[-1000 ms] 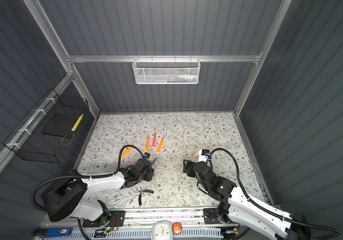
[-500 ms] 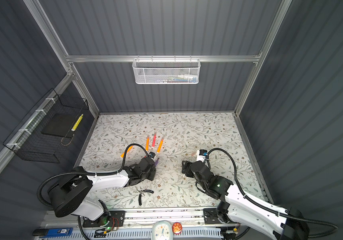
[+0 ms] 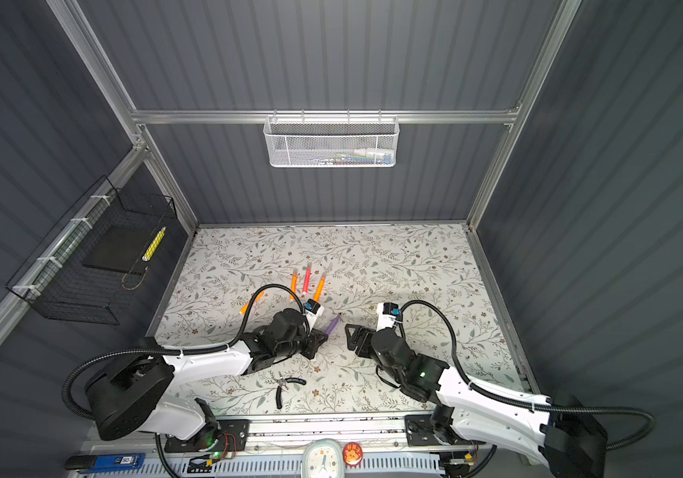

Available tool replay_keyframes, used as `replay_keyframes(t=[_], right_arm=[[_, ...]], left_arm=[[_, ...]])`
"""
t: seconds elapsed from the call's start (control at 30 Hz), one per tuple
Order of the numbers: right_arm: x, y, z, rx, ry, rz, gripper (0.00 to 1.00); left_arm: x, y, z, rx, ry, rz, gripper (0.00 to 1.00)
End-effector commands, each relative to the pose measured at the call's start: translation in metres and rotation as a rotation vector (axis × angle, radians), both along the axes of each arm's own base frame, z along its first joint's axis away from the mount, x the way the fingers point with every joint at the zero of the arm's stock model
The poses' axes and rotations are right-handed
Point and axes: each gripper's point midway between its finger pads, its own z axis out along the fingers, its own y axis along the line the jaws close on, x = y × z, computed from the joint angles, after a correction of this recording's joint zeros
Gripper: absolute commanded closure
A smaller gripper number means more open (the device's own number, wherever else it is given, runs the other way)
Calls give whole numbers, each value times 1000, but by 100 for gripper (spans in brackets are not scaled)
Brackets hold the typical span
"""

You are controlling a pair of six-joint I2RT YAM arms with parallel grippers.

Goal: Insert the pens into the pen caps
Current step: 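Grasp the purple marker with the left gripper and lift it upright, then hold the purple marker upright while the right gripper moves beside it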

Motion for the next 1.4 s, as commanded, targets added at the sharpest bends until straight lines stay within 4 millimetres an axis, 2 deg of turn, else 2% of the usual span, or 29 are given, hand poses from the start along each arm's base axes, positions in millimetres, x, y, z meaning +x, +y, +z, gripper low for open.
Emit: replay_keyframes(t=[0.0, 0.17, 0.3, 0.43, 0.53, 0.73, 0.8, 0.9, 1.0, 1.07, 1.37], right_arm=[[7, 18, 26, 158, -48, -8, 24], [15, 26, 24, 214, -36, -38, 29], [20, 31, 25, 208, -30, -51, 33], [25, 38, 29, 197, -35, -45, 38], [28, 45, 25, 169, -24, -37, 42], [33, 56, 21, 143, -3, -23, 56], [34, 58, 18, 128, 8, -23, 64], [34, 57, 16, 114, 15, -27, 77], [34, 56, 18, 101, 17, -30, 87], [32, 56, 20, 101, 14, -21, 92], [27, 65, 28, 151, -2, 24, 96]], left_arm=[[-4, -19, 37, -102, -100, -105, 97], [-16, -21, 59, -188, -185, -182, 97], [-27, -17, 69, -235, -233, -227, 96], [-36, -15, 70, -257, -251, -263, 96], [-42, -16, 71, -279, -253, -293, 96], [-41, -16, 67, -267, -245, -287, 96], [-41, -16, 67, -269, -244, -283, 93], [-40, -16, 68, -273, -246, -277, 81], [-40, -14, 67, -277, -252, -270, 62], [-39, -14, 65, -273, -251, -266, 54], [-34, -22, 58, -272, -244, -272, 45]])
